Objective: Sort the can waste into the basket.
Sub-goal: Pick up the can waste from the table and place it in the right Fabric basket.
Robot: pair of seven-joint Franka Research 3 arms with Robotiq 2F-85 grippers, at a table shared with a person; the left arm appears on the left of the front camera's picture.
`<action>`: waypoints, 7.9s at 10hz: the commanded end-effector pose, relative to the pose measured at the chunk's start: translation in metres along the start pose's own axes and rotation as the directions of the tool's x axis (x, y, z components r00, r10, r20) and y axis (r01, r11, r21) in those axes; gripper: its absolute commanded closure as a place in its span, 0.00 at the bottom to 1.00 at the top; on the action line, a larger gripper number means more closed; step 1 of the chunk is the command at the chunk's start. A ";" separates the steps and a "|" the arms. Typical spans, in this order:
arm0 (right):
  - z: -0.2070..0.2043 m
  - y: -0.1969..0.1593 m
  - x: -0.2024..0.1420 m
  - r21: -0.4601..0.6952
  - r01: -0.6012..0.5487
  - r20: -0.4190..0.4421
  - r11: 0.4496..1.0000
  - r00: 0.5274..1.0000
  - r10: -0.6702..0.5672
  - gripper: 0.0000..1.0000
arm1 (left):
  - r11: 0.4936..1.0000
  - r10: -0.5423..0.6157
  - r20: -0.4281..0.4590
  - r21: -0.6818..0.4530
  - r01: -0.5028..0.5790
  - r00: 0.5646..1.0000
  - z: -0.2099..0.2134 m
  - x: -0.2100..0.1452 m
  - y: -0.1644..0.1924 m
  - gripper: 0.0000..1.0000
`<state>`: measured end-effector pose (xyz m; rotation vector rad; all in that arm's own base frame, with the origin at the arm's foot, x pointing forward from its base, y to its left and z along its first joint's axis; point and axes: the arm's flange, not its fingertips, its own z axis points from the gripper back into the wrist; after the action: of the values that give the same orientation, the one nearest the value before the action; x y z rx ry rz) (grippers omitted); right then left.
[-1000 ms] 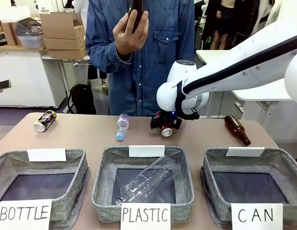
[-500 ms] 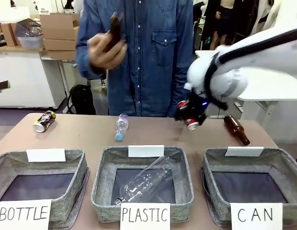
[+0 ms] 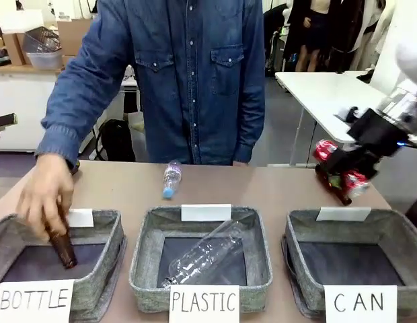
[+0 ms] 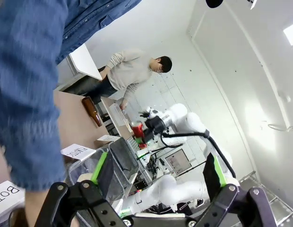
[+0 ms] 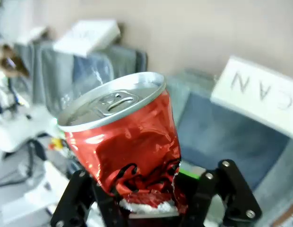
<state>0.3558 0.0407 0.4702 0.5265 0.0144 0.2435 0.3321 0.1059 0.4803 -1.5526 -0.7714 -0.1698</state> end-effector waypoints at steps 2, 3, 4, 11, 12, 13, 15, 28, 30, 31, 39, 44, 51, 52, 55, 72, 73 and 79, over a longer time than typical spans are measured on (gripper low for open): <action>-0.021 0.005 -0.067 -0.140 -0.323 -0.116 0.936 0.944 0.308 1.00 | 1.000 -0.017 0.014 -0.021 0.017 1.000 -0.001 0.000 -0.002 0.00; -0.029 0.004 -0.075 -0.165 -0.417 -0.184 0.894 0.903 0.388 1.00 | 1.000 -0.017 0.014 -0.021 0.017 1.000 -0.001 0.000 -0.002 0.00; -0.035 0.004 -0.080 -0.167 -0.505 -0.277 0.847 0.848 0.451 1.00 | 1.000 -0.017 0.014 -0.021 0.017 1.000 -0.001 0.000 -0.002 0.00; -0.036 0.008 -0.072 -0.164 -0.576 -0.352 0.801 0.793 0.498 0.76 | 1.000 -0.017 0.014 -0.021 0.017 1.000 -0.001 0.000 -0.002 0.00; -0.036 0.009 -0.073 -0.176 -0.581 -0.348 0.794 0.792 0.502 0.44 | 1.000 -0.017 0.014 -0.021 0.017 1.000 -0.001 0.000 -0.002 0.00; -0.036 0.009 -0.074 -0.174 -0.585 -0.355 0.792 0.787 0.504 0.20 | 1.000 -0.017 0.014 -0.021 0.017 1.000 -0.001 0.000 -0.002 0.00; -0.037 0.009 -0.074 -0.178 -0.585 -0.363 0.791 0.787 0.499 0.00 | 1.000 -0.017 0.014 -0.021 0.017 1.000 -0.001 0.000 -0.002 0.00; 0.046 0.009 -0.059 0.924 -0.166 0.366 0.343 0.638 -0.677 0.00 | 1.000 -0.017 0.014 -0.021 0.017 1.000 -0.001 0.000 -0.002 0.00; 0.049 0.012 -0.063 0.422 -0.235 0.089 0.876 0.972 0.218 0.00 | 1.000 -0.017 0.014 -0.021 0.017 1.000 -0.001 0.000 -0.002 0.00; 0.049 0.012 -0.063 0.422 -0.235 0.089 0.876 0.972 0.218 0.00 | 1.000 -0.017 0.014 -0.021 0.017 1.000 -0.001 0.000 -0.002 0.00; 0.049 0.012 -0.063 0.422 -0.235 0.089 0.876 0.972 0.218 0.00 | 1.000 -0.017 0.014 -0.021 0.017 1.000 -0.001 0.000 -0.002 0.00; 0.049 0.012 -0.063 0.422 -0.235 0.089 0.876 0.972 0.218 0.00 | 1.000 -0.017 0.014 -0.021 0.017 1.000 -0.001 0.000 -0.002 0.00; 0.049 0.012 -0.063 0.422 -0.235 0.089 0.876 0.972 0.218 0.00 | 0.979 0.017 -0.150 0.202 0.014 0.989 0.054 0.028 -0.022 0.00; 0.049 0.012 -0.063 0.422 -0.235 0.089 0.876 0.972 0.218 0.00 | 0.984 0.013 -0.140 0.177 0.013 0.990 0.066 0.026 -0.027 0.00; 0.049 0.012 -0.063 0.422 -0.235 0.089 0.876 0.972 0.218 0.00 | 0.981 0.012 -0.149 0.194 0.017 0.989 0.074 0.032 -0.028 0.00; 0.049 0.012 -0.063 0.422 -0.235 0.089 0.876 0.972 0.218 0.00 | 0.650 -0.079 -0.214 0.729 0.213 0.974 0.096 0.080 -0.042 0.00; 0.049 0.012 -0.063 0.422 -0.235 0.089 0.876 0.972 0.218 0.00 | 0.492 -0.055 -0.366 0.800 0.344 0.929 0.067 0.093 -0.027 0.00; 0.049 0.012 -0.063 0.422 -0.235 0.089 0.876 0.972 0.218 0.00 | 0.320 -0.068 -0.613 0.734 0.599 0.787 -0.042 0.135 0.033 0.00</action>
<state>0.2944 0.0153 0.5142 0.9825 -0.0289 0.4440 0.4666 0.1086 0.5230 -0.1079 -0.5654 -0.4363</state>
